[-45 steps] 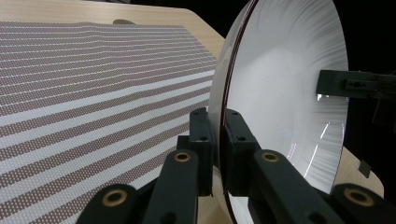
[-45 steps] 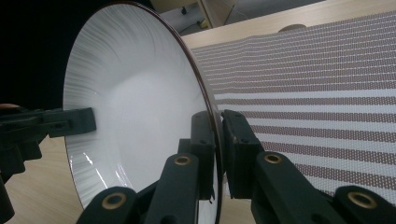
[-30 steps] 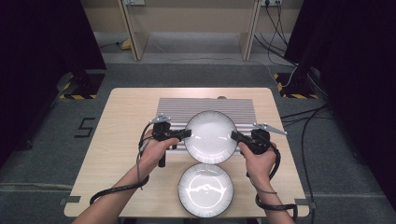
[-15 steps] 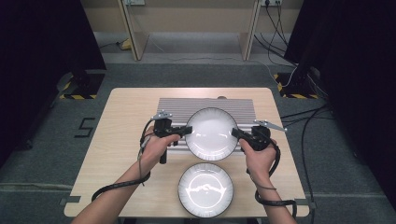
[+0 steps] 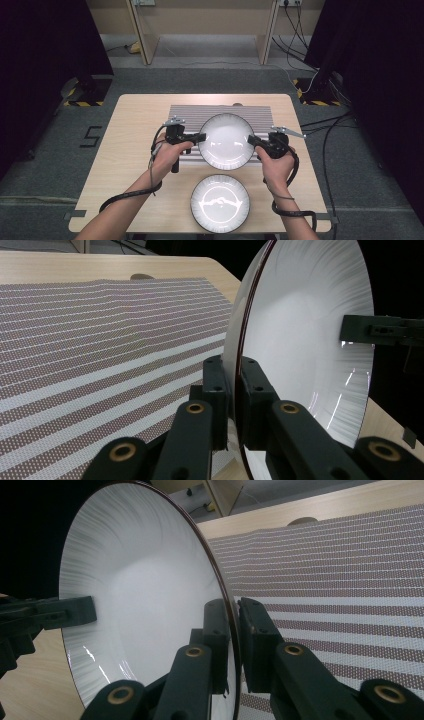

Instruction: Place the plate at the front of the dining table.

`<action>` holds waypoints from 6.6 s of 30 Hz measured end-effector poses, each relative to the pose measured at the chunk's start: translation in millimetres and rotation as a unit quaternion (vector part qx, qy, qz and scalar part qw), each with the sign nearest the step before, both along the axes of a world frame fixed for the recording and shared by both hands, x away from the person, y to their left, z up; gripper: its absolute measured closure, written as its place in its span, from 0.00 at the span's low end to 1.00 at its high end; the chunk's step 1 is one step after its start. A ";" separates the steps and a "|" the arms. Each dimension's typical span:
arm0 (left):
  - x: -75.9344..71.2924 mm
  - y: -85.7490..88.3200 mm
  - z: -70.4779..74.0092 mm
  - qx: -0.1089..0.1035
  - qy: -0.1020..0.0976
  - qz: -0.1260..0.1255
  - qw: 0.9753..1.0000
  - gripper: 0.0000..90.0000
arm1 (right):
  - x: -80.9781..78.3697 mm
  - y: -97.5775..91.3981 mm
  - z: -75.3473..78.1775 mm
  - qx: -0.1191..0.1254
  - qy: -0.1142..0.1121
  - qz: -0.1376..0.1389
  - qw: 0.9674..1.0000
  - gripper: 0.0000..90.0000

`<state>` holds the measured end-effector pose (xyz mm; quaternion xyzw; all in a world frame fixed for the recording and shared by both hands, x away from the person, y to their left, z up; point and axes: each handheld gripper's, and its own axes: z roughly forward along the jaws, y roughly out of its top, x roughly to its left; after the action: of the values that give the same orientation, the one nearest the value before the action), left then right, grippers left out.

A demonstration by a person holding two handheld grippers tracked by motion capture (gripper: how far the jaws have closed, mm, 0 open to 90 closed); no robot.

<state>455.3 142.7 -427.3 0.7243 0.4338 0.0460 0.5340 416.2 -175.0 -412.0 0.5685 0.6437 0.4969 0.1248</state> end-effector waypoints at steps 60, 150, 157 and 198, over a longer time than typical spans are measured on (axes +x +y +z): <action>32.3 0.9 -7.9 0.005 0.017 0.021 1.000 0.92 | 32.2 8.3 -2.7 -0.019 0.002 -0.003 1.000 0.92; 79.3 -19.4 -17.0 -0.001 0.047 0.053 0.997 0.92 | 84.6 -0.2 -13.6 -0.039 0.020 -0.039 0.998 0.92; 84.4 -20.1 -16.6 0.001 0.048 0.054 0.997 0.92 | 89.7 -0.9 -16.2 -0.038 0.023 -0.044 0.998 0.92; 100.9 -21.9 -27.8 0.007 0.056 0.069 0.996 0.92 | 108.4 3.3 -28.4 -0.036 0.031 -0.058 0.997 0.91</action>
<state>556.2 120.8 -455.1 0.6976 0.5115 0.0452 0.4996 524.6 -171.7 -440.4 0.6153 0.6309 0.4470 0.1538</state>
